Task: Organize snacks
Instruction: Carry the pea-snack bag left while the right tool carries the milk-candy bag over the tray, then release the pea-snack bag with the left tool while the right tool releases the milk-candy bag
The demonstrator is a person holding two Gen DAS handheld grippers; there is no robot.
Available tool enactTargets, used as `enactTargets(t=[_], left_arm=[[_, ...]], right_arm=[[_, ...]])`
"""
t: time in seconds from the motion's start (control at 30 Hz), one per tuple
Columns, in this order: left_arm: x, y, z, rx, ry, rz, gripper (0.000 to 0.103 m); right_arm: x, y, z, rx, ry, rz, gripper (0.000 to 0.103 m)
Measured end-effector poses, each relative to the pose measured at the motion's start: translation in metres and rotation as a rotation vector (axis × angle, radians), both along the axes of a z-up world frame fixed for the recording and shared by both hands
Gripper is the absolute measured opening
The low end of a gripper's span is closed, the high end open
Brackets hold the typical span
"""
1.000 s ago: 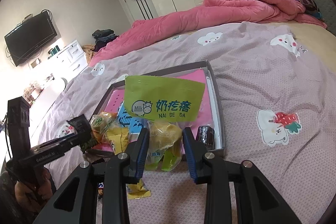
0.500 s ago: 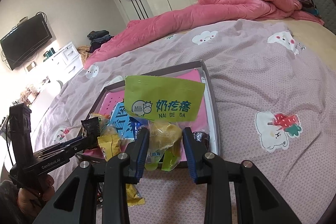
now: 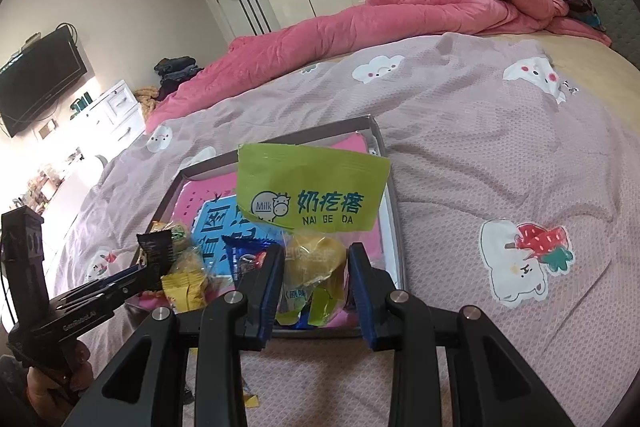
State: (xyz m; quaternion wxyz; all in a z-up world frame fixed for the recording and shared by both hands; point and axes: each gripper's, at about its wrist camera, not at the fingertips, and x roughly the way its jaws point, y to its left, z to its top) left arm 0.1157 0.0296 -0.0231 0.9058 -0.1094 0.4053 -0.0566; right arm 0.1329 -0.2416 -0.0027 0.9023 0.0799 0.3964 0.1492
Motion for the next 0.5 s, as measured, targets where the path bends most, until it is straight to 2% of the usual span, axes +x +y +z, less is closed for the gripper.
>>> enactTargets(t=[0.5], left_arm=[[0.008,0.01,-0.005,-0.013,0.018,0.028,0.031]], right_arm=[[0.011,0.004,-0.009,-0.04,0.02,0.012,0.034]])
